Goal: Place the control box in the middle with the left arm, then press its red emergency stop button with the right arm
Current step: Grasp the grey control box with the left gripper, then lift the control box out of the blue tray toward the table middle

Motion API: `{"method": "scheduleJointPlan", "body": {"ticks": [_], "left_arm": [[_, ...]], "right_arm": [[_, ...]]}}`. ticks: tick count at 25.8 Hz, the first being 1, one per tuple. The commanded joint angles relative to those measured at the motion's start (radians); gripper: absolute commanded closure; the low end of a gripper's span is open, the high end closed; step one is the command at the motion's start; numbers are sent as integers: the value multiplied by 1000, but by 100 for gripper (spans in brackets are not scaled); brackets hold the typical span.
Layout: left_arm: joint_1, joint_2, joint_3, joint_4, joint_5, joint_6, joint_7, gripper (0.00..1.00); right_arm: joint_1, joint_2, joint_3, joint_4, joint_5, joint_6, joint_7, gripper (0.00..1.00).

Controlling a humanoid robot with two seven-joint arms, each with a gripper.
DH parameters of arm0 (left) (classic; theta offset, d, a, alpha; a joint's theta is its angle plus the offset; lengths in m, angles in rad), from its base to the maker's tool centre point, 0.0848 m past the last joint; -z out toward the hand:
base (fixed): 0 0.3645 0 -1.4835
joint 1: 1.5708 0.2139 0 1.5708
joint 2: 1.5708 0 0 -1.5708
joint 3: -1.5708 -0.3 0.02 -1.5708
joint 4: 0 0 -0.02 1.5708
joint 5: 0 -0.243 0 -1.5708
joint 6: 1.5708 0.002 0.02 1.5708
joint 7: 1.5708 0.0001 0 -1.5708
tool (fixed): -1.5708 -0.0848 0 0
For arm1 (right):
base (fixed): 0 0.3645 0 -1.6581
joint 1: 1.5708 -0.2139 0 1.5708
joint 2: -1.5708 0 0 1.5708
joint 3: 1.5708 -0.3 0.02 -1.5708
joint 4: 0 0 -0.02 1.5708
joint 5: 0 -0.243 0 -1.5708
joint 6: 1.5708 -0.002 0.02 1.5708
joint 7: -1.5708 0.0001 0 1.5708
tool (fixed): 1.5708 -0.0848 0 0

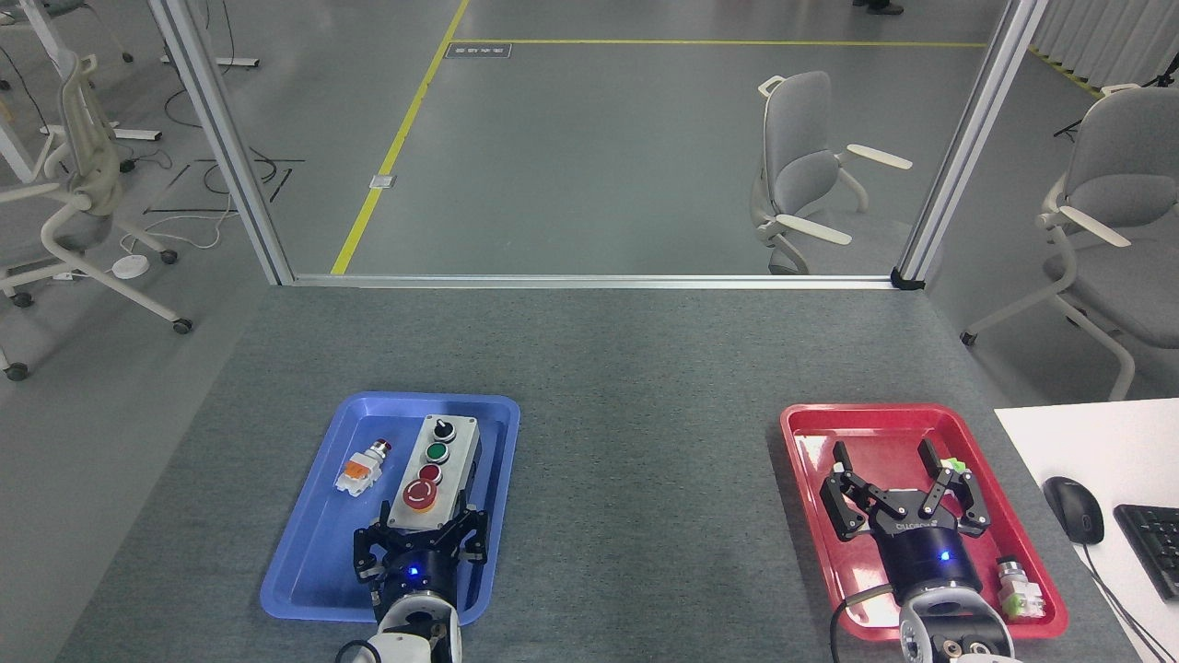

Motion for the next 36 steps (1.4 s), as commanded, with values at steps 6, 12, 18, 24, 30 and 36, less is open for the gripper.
{"method": "scheduleJointPlan", "body": {"ticks": [6,12,18,24,30,36], "left_arm": [[-27,18,-4,32,8,-32,1,74],[-1,37,-2,-79,11,-44,-2,100],[142,75,-2,-363,21,-96,-2,100],[144,-14,-113,-472,15,-89,-4,100],[121,-77,-297,-469,6,-41,-2,100],[58,-80,-501,-311,21,-12,-1,100]], "right_arm": [[-2,0,0,0,0,-3,0,0],[0,2,0,0,0,-4,0,0],[0,-1,0,0,0,-3,0,0],[-3,2,0,0,0,-9,0,0],[-3,0,-2,0,0,-7,0,0],[-3,3,0,0,0,-9,0,0]]}}
